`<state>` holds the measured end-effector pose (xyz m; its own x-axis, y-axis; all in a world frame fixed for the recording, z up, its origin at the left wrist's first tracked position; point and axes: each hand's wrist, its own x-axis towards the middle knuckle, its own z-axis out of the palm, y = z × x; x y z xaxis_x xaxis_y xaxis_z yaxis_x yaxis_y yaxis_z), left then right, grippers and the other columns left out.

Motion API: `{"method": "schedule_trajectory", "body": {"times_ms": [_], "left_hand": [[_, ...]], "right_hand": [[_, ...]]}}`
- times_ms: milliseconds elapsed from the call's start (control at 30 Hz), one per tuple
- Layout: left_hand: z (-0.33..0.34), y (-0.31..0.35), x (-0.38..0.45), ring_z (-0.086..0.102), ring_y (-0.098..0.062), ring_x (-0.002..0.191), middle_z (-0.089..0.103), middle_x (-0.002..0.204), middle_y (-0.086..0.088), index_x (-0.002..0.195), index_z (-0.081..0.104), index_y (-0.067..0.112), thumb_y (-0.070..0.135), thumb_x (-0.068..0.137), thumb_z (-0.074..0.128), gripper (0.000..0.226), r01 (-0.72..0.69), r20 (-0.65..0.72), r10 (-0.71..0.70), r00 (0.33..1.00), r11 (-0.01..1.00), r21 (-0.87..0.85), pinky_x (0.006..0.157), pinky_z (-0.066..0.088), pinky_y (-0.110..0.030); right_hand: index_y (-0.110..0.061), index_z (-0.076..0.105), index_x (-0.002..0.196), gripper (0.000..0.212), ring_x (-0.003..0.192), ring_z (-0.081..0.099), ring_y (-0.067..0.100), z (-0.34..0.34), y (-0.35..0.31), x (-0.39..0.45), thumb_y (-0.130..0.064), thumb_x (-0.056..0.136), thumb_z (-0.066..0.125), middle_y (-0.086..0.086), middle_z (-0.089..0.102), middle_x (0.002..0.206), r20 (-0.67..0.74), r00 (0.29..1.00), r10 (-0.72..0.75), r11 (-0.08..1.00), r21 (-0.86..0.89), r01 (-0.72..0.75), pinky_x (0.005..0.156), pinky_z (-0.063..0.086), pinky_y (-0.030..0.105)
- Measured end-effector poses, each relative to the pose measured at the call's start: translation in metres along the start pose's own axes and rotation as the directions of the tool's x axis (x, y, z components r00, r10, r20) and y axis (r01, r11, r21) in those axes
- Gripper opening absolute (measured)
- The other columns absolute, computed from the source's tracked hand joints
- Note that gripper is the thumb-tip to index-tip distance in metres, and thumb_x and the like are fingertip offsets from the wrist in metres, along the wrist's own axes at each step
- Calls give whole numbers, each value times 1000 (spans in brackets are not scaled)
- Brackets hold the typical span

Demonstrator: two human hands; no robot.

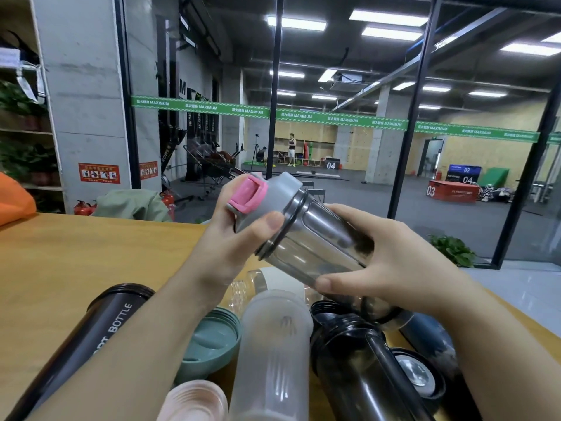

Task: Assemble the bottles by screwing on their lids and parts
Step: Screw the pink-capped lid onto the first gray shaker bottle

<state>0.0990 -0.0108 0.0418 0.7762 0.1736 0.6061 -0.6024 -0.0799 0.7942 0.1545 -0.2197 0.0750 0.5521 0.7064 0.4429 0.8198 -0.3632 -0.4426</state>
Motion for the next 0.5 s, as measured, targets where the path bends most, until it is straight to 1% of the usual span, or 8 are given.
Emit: {"method": "schedule_trajectory", "body": {"times_ms": [100,200,267,333,367,433,467,500], "left_hand": [[-1,0,-1,59,-20,96,58,111,-5,127,46,26,36,64,72,68,12,11,-12,1000,1000,-13,78,46,-35],[2,-1,-1,56,-23,97,55,110,-7,126,44,21,34,67,71,65,-4,9,4,1000,1000,-14,81,44,-39],[5,-1,0,56,-22,98,56,110,-6,126,44,22,36,66,71,68,6,-33,-7,999,1000,-28,86,45,-43],[6,-2,1,57,-21,102,58,113,-5,126,46,25,38,62,72,70,17,-65,-20,998,999,-45,94,45,-47],[7,-3,1,59,-21,103,60,112,-4,123,48,28,38,60,73,68,19,-83,-23,996,998,-54,96,45,-48],[8,-5,2,62,-18,101,66,107,2,115,51,37,40,56,74,63,21,-128,-32,991,997,-81,96,47,-46],[8,-6,3,63,-17,101,68,105,5,112,51,39,40,55,74,62,22,-150,-35,988,996,-90,97,49,-45],[9,-7,3,64,-17,103,68,105,6,110,51,41,41,54,75,61,26,-169,-42,985,995,-95,97,49,-44]], "right_hand": [[-52,50,120,65,91,64,-4,-3,3,0,-47,65,82,-22,67,103,45,999,-15,998,62,13,80,54,26],[-51,50,121,65,93,64,-5,-2,5,1,-46,65,82,-24,66,104,27,999,-24,996,87,21,79,51,20],[-55,48,118,65,93,63,-7,0,5,1,-44,64,83,-26,65,103,1,1000,-22,996,84,22,77,49,14],[-59,45,116,67,90,61,-9,3,4,1,-46,61,82,-29,64,101,-26,1000,-14,998,55,15,73,47,10],[-61,43,115,69,86,60,-11,4,3,1,-49,60,82,-31,63,99,-35,999,-4,999,38,6,70,46,10],[-66,37,113,72,75,58,-14,6,0,0,-51,59,81,-32,61,94,-46,999,25,1000,-2,-25,63,43,11],[-66,35,115,75,74,57,-13,8,-1,0,-51,58,81,-33,59,91,-56,998,33,998,-42,-35,63,43,13],[-64,34,121,80,79,55,-10,10,0,1,-53,58,81,-35,54,91,-74,997,28,994,-99,-35,67,45,16]]}}
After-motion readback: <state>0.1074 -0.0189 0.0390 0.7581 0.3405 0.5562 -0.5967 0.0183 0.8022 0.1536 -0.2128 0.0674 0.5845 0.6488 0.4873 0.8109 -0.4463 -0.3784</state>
